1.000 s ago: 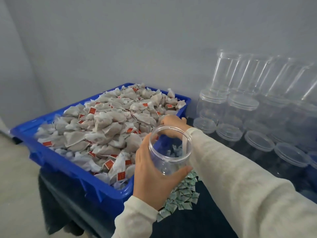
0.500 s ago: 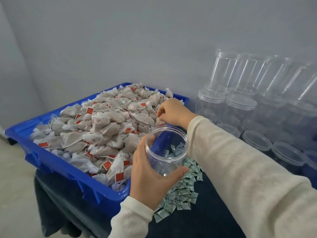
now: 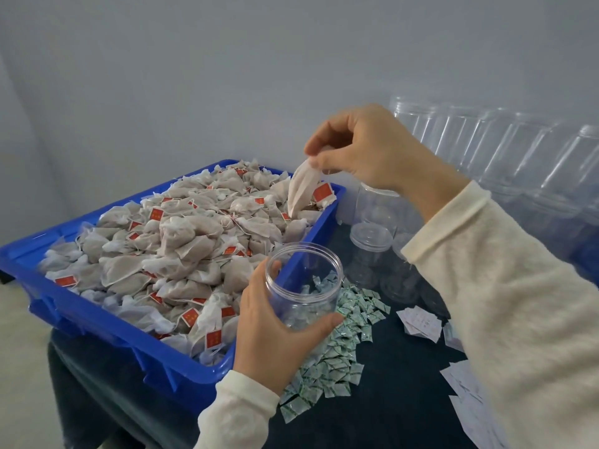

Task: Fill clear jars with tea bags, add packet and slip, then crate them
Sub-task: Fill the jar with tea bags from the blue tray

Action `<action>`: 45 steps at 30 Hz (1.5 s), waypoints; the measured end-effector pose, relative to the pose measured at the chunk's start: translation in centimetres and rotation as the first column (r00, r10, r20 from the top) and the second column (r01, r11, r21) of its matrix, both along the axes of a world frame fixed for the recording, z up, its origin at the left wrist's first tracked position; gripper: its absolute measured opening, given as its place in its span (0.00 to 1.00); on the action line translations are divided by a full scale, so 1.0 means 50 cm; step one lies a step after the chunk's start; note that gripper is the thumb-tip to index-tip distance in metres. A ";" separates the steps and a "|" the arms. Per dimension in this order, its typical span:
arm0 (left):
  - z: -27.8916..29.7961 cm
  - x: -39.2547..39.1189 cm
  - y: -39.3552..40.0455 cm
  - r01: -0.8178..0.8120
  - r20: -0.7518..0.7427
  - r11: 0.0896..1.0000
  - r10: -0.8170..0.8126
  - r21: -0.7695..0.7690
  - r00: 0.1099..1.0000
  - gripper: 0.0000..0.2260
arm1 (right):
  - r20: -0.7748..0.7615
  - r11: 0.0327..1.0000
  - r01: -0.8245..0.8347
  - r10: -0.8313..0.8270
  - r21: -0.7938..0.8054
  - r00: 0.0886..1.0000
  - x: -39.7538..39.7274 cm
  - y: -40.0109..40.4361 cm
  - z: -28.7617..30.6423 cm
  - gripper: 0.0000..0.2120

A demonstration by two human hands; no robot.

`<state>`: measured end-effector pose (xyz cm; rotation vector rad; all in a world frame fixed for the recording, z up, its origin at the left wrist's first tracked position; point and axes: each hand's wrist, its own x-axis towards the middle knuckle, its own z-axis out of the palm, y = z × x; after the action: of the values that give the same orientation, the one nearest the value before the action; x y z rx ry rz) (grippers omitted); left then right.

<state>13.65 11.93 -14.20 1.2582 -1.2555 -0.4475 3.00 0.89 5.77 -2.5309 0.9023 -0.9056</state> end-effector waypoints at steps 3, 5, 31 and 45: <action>-0.002 -0.001 -0.002 -0.014 0.003 1.000 0.014 0.017 1.000 0.40 | 0.048 0.991 -0.092 0.088 0.092 0.995 -0.014 0.035 0.004 0.10; -0.002 -0.002 -0.002 -0.018 -0.011 1.000 0.019 0.024 1.000 0.39 | 0.022 0.985 -0.119 0.117 0.123 0.993 -0.016 0.052 -0.006 0.11; -0.005 -0.004 -0.007 -0.012 -0.031 0.999 0.013 0.045 0.999 0.42 | -0.336 0.969 -0.149 0.209 0.198 0.918 -0.003 0.070 -0.106 0.05; -0.003 0.006 -0.005 -0.031 -0.083 1.000 0.031 0.000 0.996 0.41 | -0.284 0.973 0.084 -0.020 0.216 0.959 0.128 -0.137 -0.219 0.12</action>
<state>13.94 11.69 -14.35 1.2440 -1.1647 -0.4712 9.42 -5.97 -5.16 -2.4805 1.0919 -0.4311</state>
